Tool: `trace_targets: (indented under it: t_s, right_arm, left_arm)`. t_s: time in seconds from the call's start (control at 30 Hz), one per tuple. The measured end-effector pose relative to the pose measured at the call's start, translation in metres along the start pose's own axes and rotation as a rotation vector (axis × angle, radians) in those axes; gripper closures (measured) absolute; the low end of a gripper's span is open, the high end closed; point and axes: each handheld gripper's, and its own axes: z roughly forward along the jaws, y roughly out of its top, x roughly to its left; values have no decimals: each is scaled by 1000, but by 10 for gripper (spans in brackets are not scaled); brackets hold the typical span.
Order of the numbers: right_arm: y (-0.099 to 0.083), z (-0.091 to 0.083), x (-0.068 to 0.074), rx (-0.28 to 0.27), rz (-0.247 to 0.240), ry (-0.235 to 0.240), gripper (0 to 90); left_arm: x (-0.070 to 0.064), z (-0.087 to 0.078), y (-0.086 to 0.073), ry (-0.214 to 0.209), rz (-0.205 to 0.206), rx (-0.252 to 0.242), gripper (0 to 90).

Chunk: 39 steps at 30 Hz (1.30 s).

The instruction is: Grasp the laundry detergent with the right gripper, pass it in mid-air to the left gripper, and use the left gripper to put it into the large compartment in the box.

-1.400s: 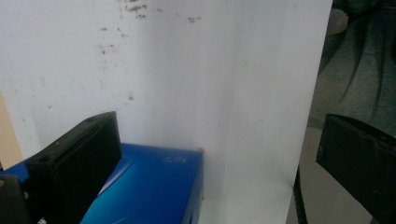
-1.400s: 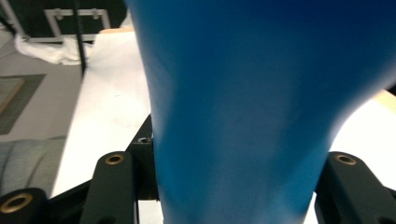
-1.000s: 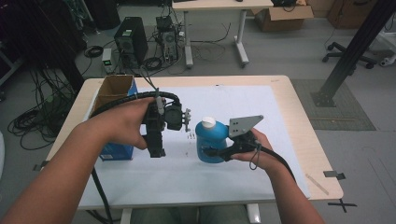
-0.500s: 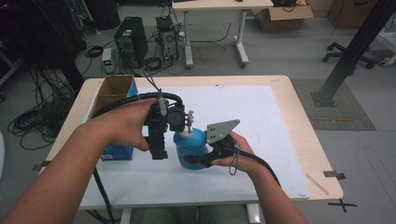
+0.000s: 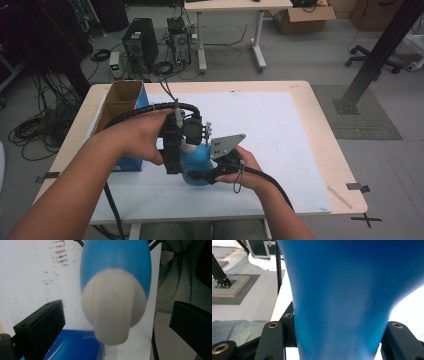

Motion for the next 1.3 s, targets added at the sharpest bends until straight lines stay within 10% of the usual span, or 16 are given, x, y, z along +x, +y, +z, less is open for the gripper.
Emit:
trace_targets:
  t_s: [1.3]
  right_arm:
    - [12,20,4,-41,-15,14,444]
  left_arm:
    - [-3,19,0,0,-3,-1,27]
